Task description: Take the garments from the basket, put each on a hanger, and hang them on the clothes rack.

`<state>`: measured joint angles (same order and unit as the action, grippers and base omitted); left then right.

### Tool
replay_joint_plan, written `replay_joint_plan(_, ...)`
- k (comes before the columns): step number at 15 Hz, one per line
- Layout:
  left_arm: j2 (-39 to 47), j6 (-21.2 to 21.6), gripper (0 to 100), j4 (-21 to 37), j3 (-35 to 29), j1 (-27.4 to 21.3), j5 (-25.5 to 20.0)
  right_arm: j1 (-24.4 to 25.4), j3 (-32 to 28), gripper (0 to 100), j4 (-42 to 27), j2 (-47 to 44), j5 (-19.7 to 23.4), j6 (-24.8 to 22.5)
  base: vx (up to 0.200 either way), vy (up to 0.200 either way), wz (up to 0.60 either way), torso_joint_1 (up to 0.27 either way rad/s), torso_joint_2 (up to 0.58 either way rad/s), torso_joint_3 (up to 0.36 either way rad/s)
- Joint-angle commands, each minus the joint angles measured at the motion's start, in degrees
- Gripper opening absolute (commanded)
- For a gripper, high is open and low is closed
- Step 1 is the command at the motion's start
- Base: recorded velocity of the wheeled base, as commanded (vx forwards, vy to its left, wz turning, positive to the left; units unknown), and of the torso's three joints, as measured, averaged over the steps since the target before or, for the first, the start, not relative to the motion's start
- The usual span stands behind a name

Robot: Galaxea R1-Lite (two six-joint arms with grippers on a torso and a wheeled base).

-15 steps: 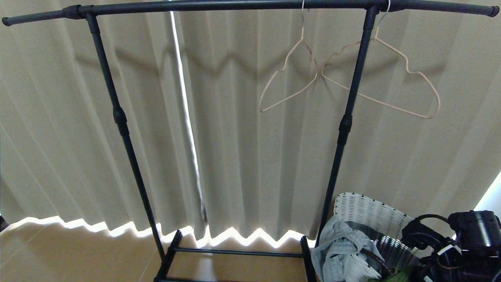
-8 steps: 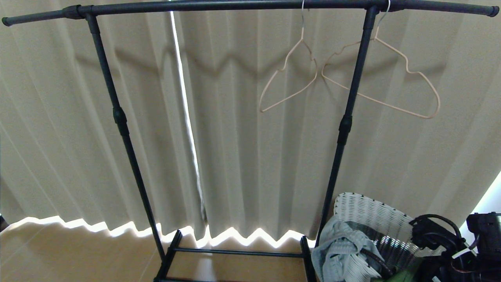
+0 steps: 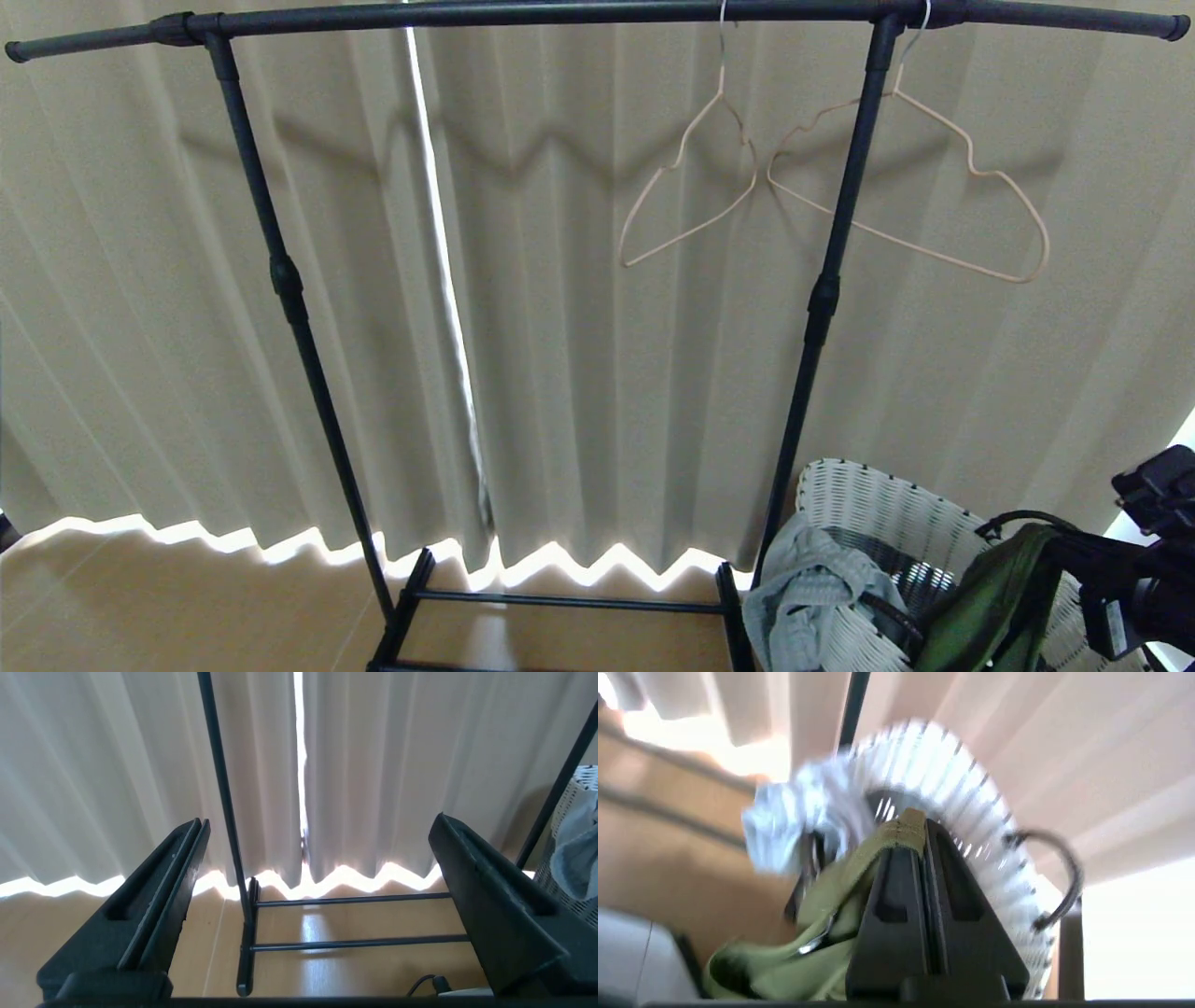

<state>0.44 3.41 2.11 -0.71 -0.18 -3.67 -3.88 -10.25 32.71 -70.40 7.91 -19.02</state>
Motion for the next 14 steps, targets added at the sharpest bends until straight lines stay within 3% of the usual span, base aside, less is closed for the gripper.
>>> replay_joint_plan(1, 0.09, 0.01, 100, 0.00, 0.00, 0.01, -0.11, -0.08, -0.38, 0, 0.08, 4.31, 0.09, 0.12, -0.200, 0.000, 0.00, 0.007, 0.00, 0.002)
replay_joint_plan(12, 0.09, 0.10, 100, 0.00, 0.00, 0.01, -0.73, 0.36, -0.73, 0, -0.36, 4.48, -0.09, -0.05, -0.200, 0.000, 0.00, 0.002, 0.00, -0.001)
replay_joint_plan(14, 0.09, 0.10, 100, 0.00, 0.00, 0.01, -0.73, 0.54, -0.73, 0, -0.36, 4.57, 0.00, -0.05, 0.000, 0.000, 0.00, 0.000, 0.00, 0.000)
